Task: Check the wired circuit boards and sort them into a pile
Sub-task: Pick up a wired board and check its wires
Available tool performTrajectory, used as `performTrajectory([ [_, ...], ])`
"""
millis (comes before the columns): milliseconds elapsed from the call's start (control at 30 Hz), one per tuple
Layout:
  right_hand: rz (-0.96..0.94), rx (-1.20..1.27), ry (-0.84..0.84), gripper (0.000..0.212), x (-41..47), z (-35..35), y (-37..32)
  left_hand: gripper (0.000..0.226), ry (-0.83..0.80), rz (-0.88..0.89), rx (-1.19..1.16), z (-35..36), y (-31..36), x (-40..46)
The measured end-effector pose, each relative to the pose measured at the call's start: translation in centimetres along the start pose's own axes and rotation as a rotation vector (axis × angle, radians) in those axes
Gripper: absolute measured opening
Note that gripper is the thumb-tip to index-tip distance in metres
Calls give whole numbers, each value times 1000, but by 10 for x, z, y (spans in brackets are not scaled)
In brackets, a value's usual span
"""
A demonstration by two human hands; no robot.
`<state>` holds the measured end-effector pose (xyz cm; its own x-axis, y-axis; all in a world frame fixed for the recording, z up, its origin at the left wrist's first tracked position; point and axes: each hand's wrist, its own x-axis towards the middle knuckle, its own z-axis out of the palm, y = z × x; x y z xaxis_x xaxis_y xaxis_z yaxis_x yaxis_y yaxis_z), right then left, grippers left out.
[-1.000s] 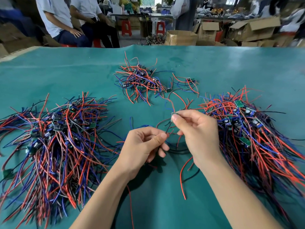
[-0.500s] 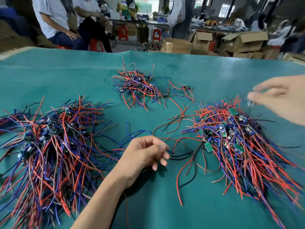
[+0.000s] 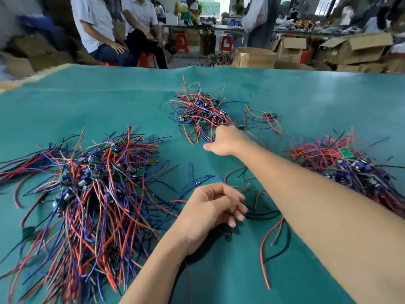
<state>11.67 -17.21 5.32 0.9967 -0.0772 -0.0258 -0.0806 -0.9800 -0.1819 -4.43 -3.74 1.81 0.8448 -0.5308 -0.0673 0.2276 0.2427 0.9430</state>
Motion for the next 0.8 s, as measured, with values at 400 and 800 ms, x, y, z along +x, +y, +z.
performTrajectory([
  [400,-47,594,168,27,-109,-36,44,22,172,-58,-322,-3,3,6],
  [800,-373,752,-345,21,-219,4,36,15,136,-69,-240,-7,-1,4],
])
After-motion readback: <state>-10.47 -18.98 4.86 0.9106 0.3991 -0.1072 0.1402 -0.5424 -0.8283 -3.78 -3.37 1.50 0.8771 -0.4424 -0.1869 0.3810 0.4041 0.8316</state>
